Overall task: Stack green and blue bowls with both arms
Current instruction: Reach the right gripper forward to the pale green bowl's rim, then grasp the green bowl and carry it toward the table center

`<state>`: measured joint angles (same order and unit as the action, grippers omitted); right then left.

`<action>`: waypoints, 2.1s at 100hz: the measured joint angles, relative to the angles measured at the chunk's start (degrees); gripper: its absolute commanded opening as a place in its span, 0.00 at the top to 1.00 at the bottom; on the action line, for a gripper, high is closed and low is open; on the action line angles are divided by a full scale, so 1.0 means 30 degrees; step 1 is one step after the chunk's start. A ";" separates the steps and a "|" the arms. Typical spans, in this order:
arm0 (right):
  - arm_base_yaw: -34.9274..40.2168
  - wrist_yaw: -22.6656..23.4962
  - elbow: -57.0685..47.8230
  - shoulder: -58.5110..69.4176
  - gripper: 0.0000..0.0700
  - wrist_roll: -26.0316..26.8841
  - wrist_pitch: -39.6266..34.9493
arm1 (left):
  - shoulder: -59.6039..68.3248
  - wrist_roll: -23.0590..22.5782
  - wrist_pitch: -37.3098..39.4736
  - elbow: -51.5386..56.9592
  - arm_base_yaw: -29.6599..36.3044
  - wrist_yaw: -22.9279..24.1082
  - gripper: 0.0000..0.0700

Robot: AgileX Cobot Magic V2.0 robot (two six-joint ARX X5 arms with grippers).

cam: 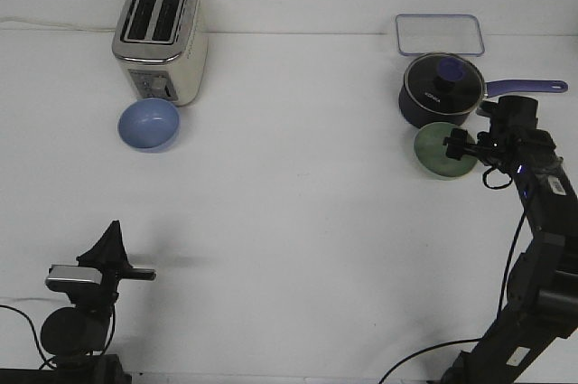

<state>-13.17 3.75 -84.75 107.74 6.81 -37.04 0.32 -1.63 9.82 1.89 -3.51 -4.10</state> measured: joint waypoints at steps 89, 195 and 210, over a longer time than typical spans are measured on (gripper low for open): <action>-0.0029 0.4765 -0.0168 -0.5552 1.00 -0.0197 -0.2994 | 0.0000 0.0000 0.0000 0.0000 0.0000 0.0000 0.98; 1.4790 0.3279 0.9326 -0.8429 1.00 0.3840 0.1654 | 0.0000 0.0000 0.0000 0.0000 0.0000 0.0000 0.98; 1.4885 0.4262 0.9398 -0.6914 1.00 0.3891 0.2557 | 0.0000 0.0000 0.0000 0.0000 0.0000 0.0000 0.98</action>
<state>31.48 16.53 -56.55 87.00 18.48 -29.36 0.32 -1.63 9.82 1.89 -3.51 -4.10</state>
